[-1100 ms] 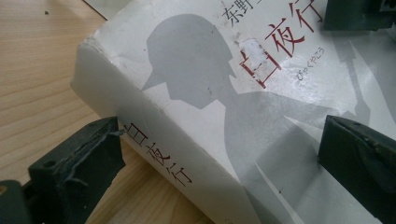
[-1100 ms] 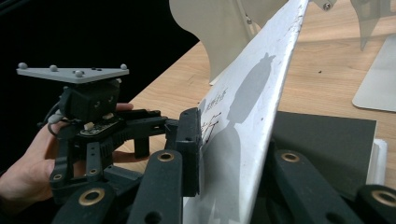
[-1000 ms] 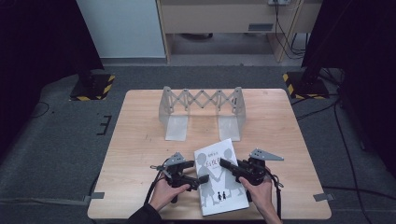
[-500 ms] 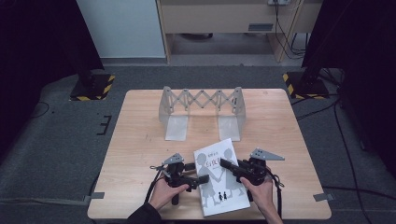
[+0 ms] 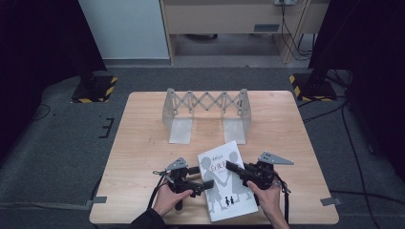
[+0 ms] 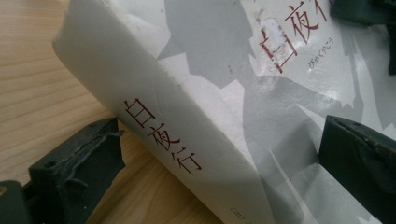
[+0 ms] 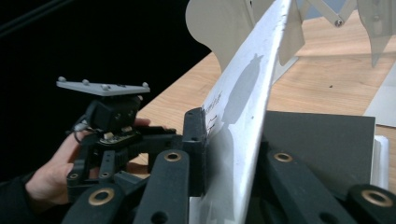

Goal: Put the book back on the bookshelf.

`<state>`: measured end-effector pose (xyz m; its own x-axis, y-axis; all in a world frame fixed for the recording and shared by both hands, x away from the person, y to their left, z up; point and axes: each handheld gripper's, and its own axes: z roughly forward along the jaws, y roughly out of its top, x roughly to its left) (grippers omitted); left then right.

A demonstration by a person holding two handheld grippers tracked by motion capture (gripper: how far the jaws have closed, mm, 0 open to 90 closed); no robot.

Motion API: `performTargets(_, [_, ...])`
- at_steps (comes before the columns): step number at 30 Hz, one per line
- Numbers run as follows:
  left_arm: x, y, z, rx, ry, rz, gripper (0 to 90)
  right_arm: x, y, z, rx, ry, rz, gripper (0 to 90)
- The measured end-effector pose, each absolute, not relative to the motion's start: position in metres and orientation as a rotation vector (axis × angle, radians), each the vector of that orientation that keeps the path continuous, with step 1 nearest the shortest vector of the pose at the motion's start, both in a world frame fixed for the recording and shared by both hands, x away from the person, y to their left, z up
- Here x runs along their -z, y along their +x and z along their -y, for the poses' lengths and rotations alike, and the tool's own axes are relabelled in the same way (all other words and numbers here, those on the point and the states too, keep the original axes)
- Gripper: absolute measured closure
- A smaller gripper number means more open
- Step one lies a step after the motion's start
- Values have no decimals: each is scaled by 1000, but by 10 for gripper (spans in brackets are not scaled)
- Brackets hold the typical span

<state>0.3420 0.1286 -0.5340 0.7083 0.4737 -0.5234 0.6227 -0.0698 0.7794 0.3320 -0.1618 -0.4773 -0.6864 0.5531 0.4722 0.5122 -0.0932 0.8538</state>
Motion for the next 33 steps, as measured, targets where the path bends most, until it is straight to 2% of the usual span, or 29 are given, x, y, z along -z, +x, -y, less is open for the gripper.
performTargets(2, [536, 343, -128, 204, 1699, -875, 0, 476, 332, 162, -1970, 1223, -2094, 805])
performTargets(8, [533, 343, -125, 203, 1721, -888, 5, 477, 334, 163, -1949, 1236, -2114, 786])
performTargets(16, [540, 348, -122, 238, 1745, -946, 22, 493, 341, 161, -1773, 1222, -2165, 600])
performTargets(21, [546, 349, -119, 281, 1741, -983, 28, 503, 345, 163, -1718, 1260, -2197, 529])
performTargets(33, [547, 347, -115, 241, 1744, -980, 43, 511, 346, 172, -1588, 1272, -2220, 365])
